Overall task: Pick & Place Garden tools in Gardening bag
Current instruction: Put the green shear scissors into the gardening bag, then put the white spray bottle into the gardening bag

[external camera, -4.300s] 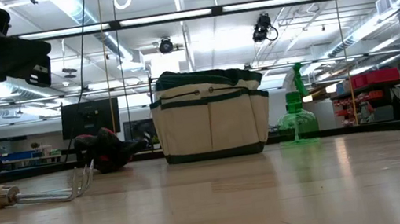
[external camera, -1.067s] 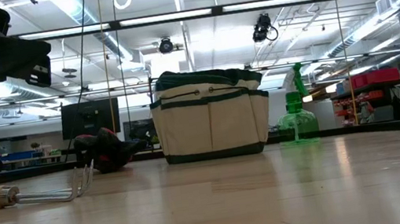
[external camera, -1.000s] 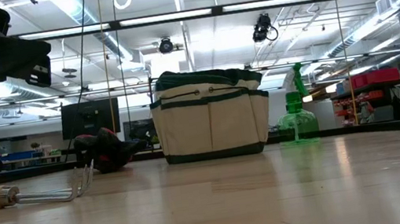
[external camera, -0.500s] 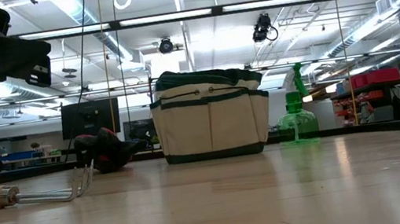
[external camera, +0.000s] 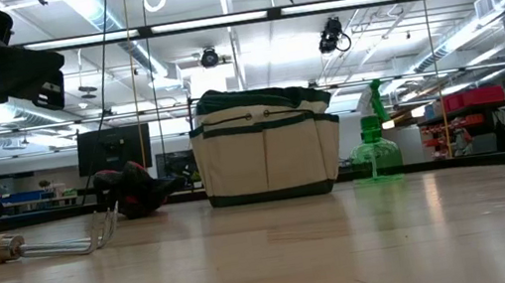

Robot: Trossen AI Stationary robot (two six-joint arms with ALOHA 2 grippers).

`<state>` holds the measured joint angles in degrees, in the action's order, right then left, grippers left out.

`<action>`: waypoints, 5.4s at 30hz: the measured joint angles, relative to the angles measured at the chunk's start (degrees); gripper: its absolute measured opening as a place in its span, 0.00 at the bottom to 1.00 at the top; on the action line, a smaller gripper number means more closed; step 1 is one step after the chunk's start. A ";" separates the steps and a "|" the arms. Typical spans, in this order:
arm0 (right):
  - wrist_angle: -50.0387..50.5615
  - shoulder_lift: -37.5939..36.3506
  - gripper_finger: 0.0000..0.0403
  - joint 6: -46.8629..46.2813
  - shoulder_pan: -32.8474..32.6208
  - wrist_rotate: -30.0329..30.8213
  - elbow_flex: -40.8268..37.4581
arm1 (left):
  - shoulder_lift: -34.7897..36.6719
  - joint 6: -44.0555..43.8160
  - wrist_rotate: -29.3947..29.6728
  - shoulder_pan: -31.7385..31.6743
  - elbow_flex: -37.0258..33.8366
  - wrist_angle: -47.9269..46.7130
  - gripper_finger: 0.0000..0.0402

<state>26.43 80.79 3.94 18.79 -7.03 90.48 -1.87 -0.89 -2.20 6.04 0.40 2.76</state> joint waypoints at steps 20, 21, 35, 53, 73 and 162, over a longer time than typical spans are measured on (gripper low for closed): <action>11.16 6.78 0.13 2.54 0.00 -0.02 0.00 | 0.00 0.00 0.00 -0.02 0.00 0.00 0.05; 11.09 7.16 0.13 2.56 0.00 -0.06 0.00 | 0.00 0.00 0.00 0.00 0.00 -0.02 0.05; 12.65 13.09 0.13 3.02 -0.13 -0.55 0.00 | 0.00 0.00 0.00 -0.01 -0.02 -0.02 0.05; 6.54 17.25 0.13 3.02 -1.93 -1.48 0.07 | 0.00 0.00 0.00 -0.02 -0.02 -0.02 0.05; 7.06 20.37 0.13 3.18 -2.38 -1.42 0.07 | 0.00 0.00 0.00 0.00 -0.02 -0.02 0.05; 8.40 25.40 0.36 4.04 -2.49 -1.62 0.00 | 0.02 0.00 0.00 -0.02 0.00 -0.02 0.05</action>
<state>34.83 106.19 7.99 16.29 -8.64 90.48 -1.85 -0.89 -2.20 6.02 0.40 2.74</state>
